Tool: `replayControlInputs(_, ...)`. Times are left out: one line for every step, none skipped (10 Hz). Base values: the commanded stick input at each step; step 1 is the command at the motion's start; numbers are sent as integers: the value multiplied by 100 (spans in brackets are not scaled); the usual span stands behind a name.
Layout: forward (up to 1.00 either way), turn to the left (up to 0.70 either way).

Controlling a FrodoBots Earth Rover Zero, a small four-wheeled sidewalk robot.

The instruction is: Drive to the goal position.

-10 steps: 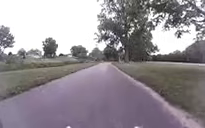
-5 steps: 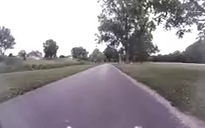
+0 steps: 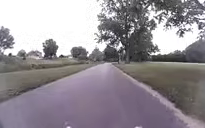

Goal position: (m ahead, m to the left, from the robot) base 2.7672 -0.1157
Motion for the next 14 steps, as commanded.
replayControlInputs(70,0)
replayControlInputs(70,0)
replayControlInputs(70,0)
replayControlInputs(70,0)
replayControlInputs(70,0)
replayControlInputs(70,0)
replayControlInputs(70,0)
replayControlInputs(70,0)
replayControlInputs(70,0)
replayControlInputs(70,0)
replayControlInputs(70,0)
replayControlInputs(70,0)
replayControlInputs(70,0)
replayControlInputs(70,0)
